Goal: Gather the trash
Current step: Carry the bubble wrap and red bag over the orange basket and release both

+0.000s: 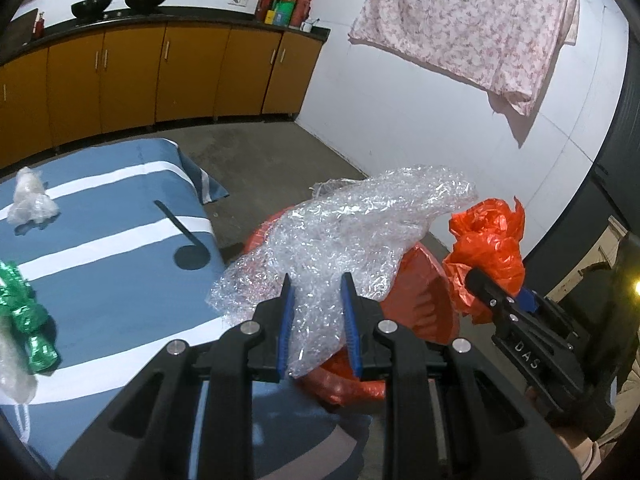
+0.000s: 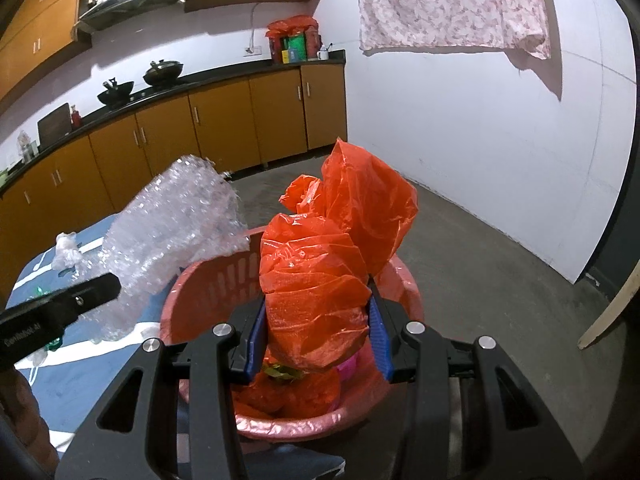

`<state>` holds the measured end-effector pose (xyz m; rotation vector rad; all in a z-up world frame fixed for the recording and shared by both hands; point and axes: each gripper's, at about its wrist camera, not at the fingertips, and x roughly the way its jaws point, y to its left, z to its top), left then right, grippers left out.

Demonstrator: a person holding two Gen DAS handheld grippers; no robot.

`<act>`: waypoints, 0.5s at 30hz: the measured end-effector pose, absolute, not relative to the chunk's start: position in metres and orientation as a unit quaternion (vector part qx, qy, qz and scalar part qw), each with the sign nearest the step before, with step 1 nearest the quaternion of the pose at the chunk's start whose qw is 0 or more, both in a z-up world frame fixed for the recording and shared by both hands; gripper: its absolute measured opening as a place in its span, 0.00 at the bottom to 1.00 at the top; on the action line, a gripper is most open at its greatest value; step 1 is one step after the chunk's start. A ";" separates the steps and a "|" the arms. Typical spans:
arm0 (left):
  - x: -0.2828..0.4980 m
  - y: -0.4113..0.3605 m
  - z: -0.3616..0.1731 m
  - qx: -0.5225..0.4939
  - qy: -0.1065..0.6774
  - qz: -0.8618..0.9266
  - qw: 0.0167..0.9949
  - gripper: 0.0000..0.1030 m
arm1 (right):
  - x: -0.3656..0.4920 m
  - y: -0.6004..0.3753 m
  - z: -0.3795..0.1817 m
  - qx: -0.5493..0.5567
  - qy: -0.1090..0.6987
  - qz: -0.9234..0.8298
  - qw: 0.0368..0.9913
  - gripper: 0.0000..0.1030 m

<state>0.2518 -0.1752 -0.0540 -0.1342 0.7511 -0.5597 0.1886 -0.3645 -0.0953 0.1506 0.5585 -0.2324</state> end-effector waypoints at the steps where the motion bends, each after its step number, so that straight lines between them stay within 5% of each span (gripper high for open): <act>1: 0.253 -0.177 -0.056 -0.063 0.364 -0.270 0.889 0.22 | 0.190 -0.366 -0.096 0.076 0.275 -0.115 0.951 0.42; 10: 0.274 -0.201 -0.072 -0.066 0.390 -0.281 0.875 0.23 | 0.204 -0.372 -0.101 0.083 0.275 -0.112 0.951 0.43; 15: 0.280 -0.205 -0.075 -0.064 0.395 -0.281 0.873 0.35 | 0.205 -0.374 -0.106 0.086 0.277 -0.106 0.951 0.58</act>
